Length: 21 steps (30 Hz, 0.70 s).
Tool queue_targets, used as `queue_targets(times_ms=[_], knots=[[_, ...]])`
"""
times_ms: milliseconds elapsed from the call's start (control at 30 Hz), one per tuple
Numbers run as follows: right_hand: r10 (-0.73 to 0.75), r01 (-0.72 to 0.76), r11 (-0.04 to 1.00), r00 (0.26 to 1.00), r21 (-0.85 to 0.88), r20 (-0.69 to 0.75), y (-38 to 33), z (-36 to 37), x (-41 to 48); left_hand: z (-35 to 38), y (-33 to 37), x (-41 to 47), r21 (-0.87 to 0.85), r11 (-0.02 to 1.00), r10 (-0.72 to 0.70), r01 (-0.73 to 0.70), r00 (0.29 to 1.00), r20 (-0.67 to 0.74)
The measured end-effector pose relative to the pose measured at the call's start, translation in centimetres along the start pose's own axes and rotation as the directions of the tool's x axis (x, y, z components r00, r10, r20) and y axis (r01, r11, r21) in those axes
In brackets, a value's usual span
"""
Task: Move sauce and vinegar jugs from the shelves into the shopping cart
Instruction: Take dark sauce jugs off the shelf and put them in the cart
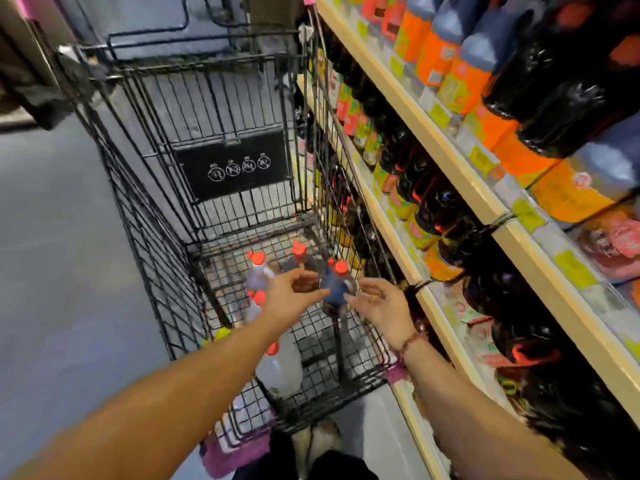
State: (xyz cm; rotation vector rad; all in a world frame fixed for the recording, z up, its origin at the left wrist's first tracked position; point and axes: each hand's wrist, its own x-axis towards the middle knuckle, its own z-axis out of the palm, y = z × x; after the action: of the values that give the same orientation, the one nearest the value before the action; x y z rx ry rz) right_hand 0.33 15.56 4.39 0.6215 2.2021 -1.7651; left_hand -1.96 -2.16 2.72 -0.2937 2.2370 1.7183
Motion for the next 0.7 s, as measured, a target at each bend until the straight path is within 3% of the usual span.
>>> queue_targets(times_ms=[200, 533, 700], knots=[[0.105, -0.104, 0.986, 0.994, -0.133, 0.006, 4.4, 2.5, 3.0, 2.3, -2.8, 2.1, -0.021, 0.992, -0.125, 0.124, 0.986, -0.108], [-0.083, 0.043, 0.975, 0.98, -0.216, -0.18, 7.1, 4.6, 6.5, 3.6, -4.9, 3.3, -0.097, 0.972, -0.224, 0.214, 0.969, -0.108], [-0.192, 0.124, 0.929, 0.967, -0.348, -0.167, 8.2, 4.6, 7.0, 4.1, -6.0, 3.2, -0.115, 0.967, -0.239, 0.228, 0.967, -0.087]])
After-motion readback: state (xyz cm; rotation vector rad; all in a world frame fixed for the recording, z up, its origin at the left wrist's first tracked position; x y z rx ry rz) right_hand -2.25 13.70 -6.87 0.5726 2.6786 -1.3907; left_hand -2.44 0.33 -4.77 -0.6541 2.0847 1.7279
